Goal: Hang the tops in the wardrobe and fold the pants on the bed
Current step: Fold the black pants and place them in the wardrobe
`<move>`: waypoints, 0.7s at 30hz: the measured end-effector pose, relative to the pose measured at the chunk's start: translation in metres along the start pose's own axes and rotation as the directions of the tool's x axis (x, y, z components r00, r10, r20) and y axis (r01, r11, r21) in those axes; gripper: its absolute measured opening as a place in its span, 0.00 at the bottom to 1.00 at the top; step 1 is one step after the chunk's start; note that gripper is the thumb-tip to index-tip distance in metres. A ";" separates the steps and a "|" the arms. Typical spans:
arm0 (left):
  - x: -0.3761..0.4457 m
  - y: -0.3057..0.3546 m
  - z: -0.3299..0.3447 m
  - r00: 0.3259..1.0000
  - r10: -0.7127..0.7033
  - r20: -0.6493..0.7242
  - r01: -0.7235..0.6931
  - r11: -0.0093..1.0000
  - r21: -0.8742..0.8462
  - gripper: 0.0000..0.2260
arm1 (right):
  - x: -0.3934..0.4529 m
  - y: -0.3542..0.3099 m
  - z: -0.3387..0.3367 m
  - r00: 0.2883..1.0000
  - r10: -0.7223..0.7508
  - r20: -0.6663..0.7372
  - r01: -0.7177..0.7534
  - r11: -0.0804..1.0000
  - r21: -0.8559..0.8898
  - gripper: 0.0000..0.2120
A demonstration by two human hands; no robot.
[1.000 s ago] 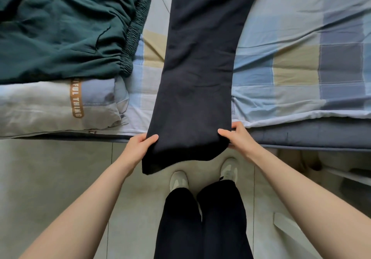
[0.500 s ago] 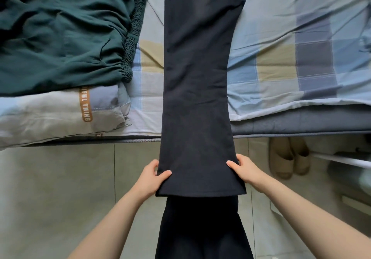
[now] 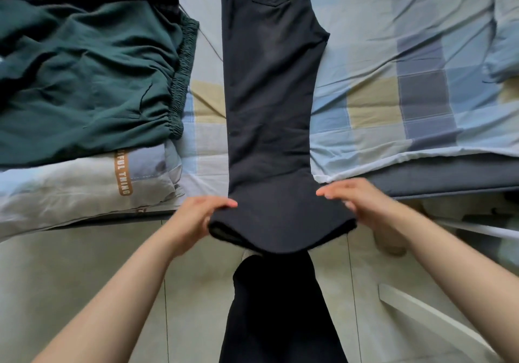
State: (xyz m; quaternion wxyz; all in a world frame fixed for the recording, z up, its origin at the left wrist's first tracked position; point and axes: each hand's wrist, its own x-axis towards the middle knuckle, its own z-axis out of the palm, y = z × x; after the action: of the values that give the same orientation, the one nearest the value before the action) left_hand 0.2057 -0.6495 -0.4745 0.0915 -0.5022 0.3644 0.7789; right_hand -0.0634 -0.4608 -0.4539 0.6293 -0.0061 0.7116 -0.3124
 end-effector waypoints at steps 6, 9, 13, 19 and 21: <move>0.068 0.131 0.007 0.948 0.275 -0.158 -0.317 0.795 -0.517 0.13 | 0.058 -0.125 -0.039 0.960 -0.198 -0.197 0.278 0.753 0.597 0.11; 0.115 0.142 0.008 0.840 0.188 -0.509 -0.344 0.910 -0.231 0.07 | 0.111 -0.135 -0.050 0.926 -0.101 -0.362 0.311 0.749 0.585 0.16; 0.163 0.085 0.014 0.836 0.070 -0.544 0.057 0.975 0.213 0.14 | 0.160 -0.086 -0.039 0.944 0.130 -0.302 -0.084 0.983 0.161 0.19; 0.184 0.040 0.011 0.878 0.177 -0.445 -0.022 0.943 0.332 0.13 | 0.191 -0.047 -0.017 0.980 0.098 -0.174 -0.094 0.995 0.035 0.25; 0.190 0.043 0.008 0.875 0.216 -0.433 -0.071 0.942 0.327 0.17 | 0.196 -0.047 -0.017 0.985 0.071 -0.155 -0.079 0.996 -0.050 0.26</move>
State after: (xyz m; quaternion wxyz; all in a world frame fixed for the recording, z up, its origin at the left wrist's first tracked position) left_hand 0.0875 -0.7174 -0.6139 0.0184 -0.6247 0.5264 0.5765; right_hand -0.1377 -0.5702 -0.6068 0.5835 0.0270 0.7662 -0.2679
